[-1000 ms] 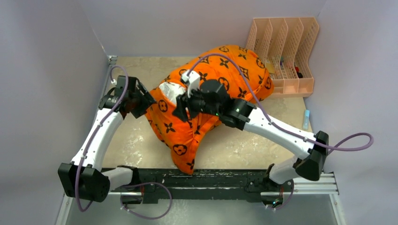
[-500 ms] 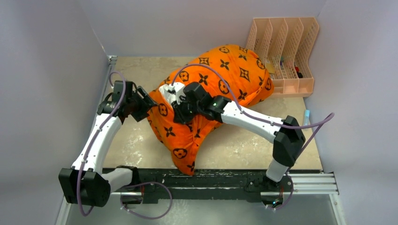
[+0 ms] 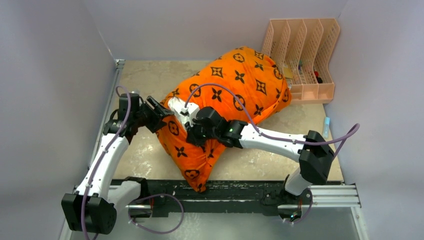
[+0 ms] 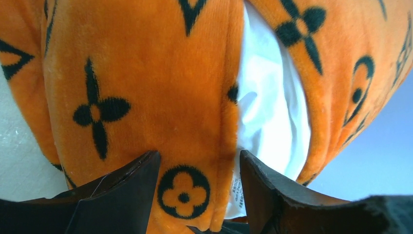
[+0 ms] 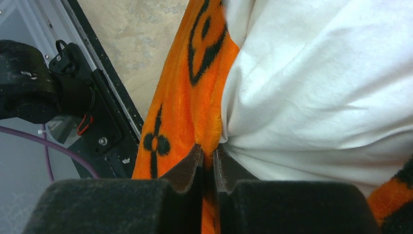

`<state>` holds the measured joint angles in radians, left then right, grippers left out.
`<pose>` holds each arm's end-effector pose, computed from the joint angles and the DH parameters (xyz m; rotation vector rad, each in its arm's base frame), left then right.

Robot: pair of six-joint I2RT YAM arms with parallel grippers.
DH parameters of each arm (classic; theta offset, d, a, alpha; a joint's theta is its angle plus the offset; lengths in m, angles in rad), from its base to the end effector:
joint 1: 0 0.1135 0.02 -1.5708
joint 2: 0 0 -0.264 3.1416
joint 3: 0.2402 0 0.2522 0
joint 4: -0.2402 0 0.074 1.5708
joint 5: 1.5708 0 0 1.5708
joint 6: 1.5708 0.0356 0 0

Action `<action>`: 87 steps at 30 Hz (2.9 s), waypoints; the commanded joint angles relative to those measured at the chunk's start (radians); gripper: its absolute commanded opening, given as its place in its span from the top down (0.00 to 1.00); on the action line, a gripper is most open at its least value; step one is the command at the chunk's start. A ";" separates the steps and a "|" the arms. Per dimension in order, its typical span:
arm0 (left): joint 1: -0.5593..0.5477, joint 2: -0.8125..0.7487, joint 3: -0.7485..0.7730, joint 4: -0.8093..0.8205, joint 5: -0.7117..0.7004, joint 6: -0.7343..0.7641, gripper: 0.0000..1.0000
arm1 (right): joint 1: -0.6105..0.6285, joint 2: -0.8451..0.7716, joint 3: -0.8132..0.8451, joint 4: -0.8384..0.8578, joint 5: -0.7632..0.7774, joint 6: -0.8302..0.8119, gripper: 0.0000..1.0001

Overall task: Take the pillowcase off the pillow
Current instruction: Remove the pillow from the pillowcase.

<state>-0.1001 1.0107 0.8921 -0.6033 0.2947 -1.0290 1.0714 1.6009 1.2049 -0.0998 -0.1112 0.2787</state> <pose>0.2091 -0.0314 0.2963 -0.9412 2.2419 -0.8908 0.1753 0.3296 0.2862 -0.9171 2.0024 0.9156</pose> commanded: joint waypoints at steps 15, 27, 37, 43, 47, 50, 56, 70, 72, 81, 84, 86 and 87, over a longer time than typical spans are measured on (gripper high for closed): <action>-0.005 0.068 0.010 -0.093 0.013 0.192 0.39 | 0.036 -0.030 -0.008 -0.006 -0.022 0.079 0.89; -0.178 0.143 0.096 -0.252 -0.238 0.249 0.82 | 0.041 -0.047 0.035 -0.057 0.054 0.064 0.81; -0.178 -0.125 -0.184 -0.241 -0.330 0.079 1.00 | 0.041 -0.130 0.252 -0.154 0.101 -0.127 0.49; -0.178 -0.174 -0.221 -0.210 -0.272 0.081 1.00 | 0.041 0.057 0.446 -0.231 0.093 -0.363 0.40; -0.178 -0.219 -0.217 -0.238 -0.289 0.084 1.00 | 0.039 0.204 0.582 -0.365 0.100 -0.352 0.29; -0.178 -0.240 -0.241 -0.226 -0.260 0.078 1.00 | 0.037 0.279 0.618 -0.412 0.204 -0.271 0.20; -0.178 -0.290 -0.278 -0.235 -0.255 0.041 1.00 | -0.043 0.365 0.681 -0.552 0.519 -0.009 0.14; -0.178 -0.302 -0.388 -0.137 -0.150 0.008 1.00 | -0.093 0.300 0.591 -0.611 0.583 0.437 0.13; -0.178 -0.305 -0.393 -0.128 -0.143 0.003 1.00 | -0.041 0.360 0.607 -0.648 0.622 0.486 0.13; -0.179 -0.342 -0.423 -0.122 -0.156 -0.037 1.00 | 0.095 0.594 0.877 -0.978 0.723 0.842 0.02; -0.179 -0.340 -0.418 -0.119 -0.166 -0.040 1.00 | 0.153 0.612 0.981 -1.034 0.809 0.909 0.02; -0.179 -0.348 -0.414 -0.121 -0.177 -0.045 1.00 | 0.190 0.627 1.084 -1.123 0.897 0.991 0.03; -0.179 -0.354 -0.416 -0.120 -0.181 -0.049 1.00 | 0.204 0.634 1.127 -1.182 0.936 1.055 0.03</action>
<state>-0.2760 0.6628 0.5007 -0.6075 0.1219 -1.0790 1.1797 2.1979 2.2005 -0.9653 0.7208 1.0531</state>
